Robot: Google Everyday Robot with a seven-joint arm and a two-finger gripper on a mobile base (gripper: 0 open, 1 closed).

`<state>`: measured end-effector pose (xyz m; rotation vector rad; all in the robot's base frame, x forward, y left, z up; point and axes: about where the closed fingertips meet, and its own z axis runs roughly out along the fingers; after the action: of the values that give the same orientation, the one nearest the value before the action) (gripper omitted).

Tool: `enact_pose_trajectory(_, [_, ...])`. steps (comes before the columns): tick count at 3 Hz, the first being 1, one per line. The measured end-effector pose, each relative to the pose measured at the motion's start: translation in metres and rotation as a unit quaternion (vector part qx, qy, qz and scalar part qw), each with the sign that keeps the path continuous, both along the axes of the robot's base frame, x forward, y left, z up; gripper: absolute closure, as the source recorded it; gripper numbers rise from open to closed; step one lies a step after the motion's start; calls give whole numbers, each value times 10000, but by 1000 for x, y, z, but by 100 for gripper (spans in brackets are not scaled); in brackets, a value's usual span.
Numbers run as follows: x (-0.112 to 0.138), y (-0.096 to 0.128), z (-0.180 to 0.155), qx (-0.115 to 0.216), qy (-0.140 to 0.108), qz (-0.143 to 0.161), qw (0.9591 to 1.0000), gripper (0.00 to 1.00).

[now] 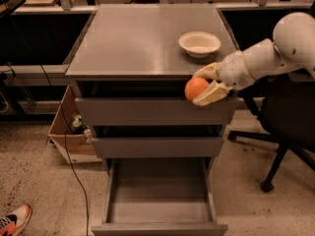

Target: Place orange into bottom drawer

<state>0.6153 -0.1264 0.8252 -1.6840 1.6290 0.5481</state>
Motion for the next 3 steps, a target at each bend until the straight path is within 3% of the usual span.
enact_pose_trajectory(1, [-33,-8,-99,410,448,-281,9978,100])
enact_pose_trajectory(2, [-89,-3,-200,275,1121,-196,9931,100])
enact_pose_trajectory(3, [-89,-3,-200,276,1120,-196,9931,100])
